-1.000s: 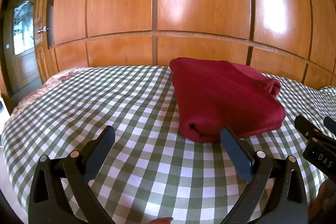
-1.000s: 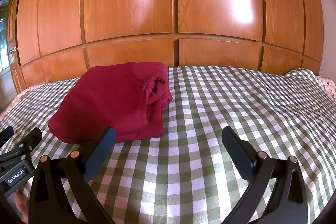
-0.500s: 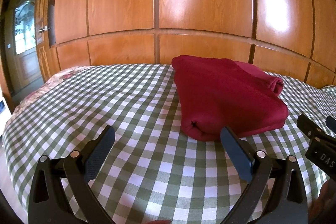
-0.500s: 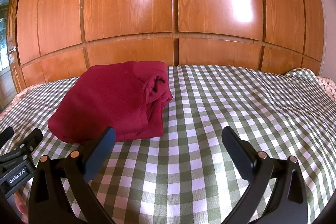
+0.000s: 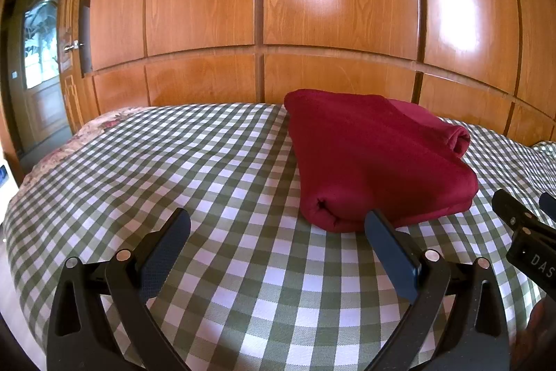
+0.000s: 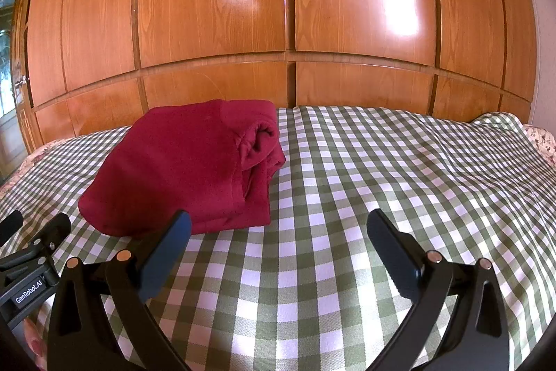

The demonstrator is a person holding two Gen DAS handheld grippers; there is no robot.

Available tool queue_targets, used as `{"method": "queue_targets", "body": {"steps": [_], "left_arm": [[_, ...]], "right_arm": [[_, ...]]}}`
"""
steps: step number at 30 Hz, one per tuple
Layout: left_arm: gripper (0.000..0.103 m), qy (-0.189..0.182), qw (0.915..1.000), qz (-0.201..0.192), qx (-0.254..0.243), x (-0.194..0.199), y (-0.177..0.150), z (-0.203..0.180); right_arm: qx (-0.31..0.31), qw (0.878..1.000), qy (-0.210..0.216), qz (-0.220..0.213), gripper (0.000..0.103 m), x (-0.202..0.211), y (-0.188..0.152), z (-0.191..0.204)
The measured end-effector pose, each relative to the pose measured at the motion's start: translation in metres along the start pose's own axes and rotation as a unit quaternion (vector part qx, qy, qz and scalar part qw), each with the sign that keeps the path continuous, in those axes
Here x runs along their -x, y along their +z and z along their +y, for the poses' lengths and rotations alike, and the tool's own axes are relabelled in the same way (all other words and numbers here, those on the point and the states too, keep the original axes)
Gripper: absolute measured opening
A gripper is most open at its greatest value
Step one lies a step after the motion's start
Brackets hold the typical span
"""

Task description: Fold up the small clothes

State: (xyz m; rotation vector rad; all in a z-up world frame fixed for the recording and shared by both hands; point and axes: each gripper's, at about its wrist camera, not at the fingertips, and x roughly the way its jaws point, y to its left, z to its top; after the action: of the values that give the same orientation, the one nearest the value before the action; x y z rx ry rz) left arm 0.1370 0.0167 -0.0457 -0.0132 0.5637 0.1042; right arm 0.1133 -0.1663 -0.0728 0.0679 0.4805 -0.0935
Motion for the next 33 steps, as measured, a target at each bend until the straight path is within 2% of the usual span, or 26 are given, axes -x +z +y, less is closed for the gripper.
{"method": "queue_targets", "body": {"steps": [33], "left_arm": [[0.100,0.001,0.9998,0.018,0.003,-0.0090,-0.0014,0.0048]], "right_arm": [[0.001,1.000,0.001,0.004,0.101,-0.0016,-0.0031,-0.0004]]}}
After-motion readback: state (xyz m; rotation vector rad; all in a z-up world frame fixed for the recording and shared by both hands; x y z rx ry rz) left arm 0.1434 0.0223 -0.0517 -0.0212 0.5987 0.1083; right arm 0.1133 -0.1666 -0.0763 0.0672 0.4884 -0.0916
